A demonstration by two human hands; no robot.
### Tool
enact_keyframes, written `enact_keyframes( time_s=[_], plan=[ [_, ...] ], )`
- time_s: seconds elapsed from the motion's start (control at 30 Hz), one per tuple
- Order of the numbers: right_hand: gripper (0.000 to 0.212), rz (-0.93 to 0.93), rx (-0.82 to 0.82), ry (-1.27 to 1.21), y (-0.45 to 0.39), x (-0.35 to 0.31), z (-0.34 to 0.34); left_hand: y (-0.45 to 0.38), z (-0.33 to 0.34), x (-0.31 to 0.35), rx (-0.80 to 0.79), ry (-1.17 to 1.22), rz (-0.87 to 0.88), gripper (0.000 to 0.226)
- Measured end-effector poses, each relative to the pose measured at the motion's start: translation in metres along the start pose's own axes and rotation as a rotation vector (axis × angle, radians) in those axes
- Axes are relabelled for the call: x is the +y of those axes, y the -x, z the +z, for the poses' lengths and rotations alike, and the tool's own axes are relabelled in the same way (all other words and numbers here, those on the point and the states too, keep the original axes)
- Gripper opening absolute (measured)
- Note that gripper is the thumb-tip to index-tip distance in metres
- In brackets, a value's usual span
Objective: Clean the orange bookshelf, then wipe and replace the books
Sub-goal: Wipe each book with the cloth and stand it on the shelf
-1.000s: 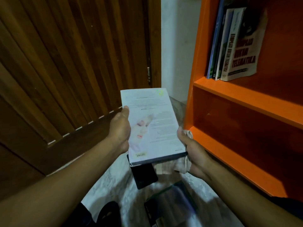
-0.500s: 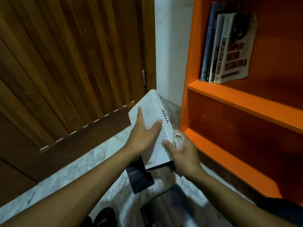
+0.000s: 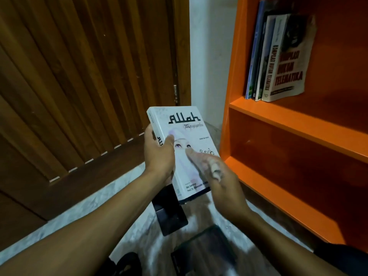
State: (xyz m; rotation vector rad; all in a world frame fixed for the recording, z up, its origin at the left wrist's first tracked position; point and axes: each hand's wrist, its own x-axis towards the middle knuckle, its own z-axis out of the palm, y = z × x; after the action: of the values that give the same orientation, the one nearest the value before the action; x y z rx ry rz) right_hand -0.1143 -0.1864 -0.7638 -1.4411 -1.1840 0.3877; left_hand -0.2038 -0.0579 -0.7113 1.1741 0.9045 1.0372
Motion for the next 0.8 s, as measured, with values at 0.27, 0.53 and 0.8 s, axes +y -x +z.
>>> enact_keyframes(
  time_s=[0.27, 0.53, 0.8],
  plan=[
    [0.033, 0.710, 0.622, -0.620, -0.036, -0.004, -0.067, 0.010, -0.021, 0.003, -0.296, -0.203, 0.063, 0.064],
    [0.049, 0.054, 0.198, 0.343, -0.039, 0.019, -0.053, 0.031, -0.016, -0.005, -0.498, -0.103, -0.012, 0.053],
    [0.049, -0.170, -0.120, 0.479, -0.009, 0.032, -0.020, 0.010, -0.020, 0.006, -0.271, 0.064, -0.066, 0.055]
  ],
)
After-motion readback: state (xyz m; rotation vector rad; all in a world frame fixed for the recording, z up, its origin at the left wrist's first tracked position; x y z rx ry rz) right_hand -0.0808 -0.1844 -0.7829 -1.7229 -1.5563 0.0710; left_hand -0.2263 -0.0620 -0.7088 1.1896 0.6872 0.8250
